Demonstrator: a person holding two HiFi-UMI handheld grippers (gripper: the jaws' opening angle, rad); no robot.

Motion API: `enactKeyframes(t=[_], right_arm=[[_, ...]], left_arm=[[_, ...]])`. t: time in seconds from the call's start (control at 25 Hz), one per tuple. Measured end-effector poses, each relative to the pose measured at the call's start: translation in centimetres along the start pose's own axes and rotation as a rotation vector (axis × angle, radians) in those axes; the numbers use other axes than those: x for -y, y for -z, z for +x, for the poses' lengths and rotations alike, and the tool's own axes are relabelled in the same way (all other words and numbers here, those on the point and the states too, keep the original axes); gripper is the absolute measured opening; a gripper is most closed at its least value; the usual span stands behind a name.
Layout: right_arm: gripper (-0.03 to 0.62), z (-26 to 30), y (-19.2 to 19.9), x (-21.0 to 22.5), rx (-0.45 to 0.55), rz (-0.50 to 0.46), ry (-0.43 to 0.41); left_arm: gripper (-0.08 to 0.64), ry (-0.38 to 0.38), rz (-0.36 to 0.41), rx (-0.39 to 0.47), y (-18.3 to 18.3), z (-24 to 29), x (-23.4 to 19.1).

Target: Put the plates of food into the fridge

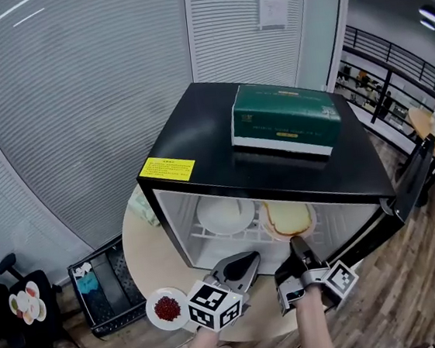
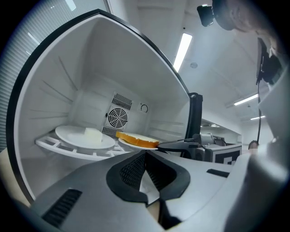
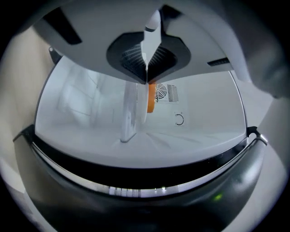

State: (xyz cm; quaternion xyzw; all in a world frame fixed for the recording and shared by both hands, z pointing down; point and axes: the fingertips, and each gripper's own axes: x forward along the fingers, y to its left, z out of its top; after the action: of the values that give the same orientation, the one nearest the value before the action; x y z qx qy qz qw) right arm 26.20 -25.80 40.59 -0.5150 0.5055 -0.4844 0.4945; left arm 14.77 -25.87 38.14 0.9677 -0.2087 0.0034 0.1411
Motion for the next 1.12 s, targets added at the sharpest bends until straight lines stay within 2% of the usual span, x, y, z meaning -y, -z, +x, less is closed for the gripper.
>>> enactKeyframes(t=[0.2, 0.36, 0.68, 0.76, 0.84, 0.96, 1.12], right_arm=[[0.015, 1.0, 0.5, -0.3, 0.011, 0.016, 0.006], [0.015, 1.2, 0.4, 0.1, 0.039, 0.01, 0.056], [0.018, 0.6, -0.1, 0.6, 0.097, -0.059, 0.301], [0.026, 0.3, -0.2, 0.6, 0.111, -0.08, 0.338], [0.05, 0.4, -0.2, 0.2, 0.118, -0.108, 0.344], [0.145, 0.4, 0.0, -0.5, 0.12, -0.113, 0.326], [0.15, -0.6, 0.5, 0.3, 0.129, -0.066, 0.342]], left_arm=[[0.005, 0.015, -0.015, 0.0, 0.0, 0.2, -0.4], [0.005, 0.026, -0.022, 0.0, -0.1, 0.1, -0.7], [0.005, 0.05, -0.037, 0.014, -0.5, -0.1, -0.2], [0.005, 0.057, -0.033, 0.02, -0.8, -0.3, 0.1], [0.005, 0.061, -0.03, 0.025, -0.9, -0.4, 0.4], [0.005, 0.066, -0.032, 0.03, -1.0, -0.7, 0.6], [0.005, 0.07, -0.034, 0.033, -0.8, -1.0, 0.9]])
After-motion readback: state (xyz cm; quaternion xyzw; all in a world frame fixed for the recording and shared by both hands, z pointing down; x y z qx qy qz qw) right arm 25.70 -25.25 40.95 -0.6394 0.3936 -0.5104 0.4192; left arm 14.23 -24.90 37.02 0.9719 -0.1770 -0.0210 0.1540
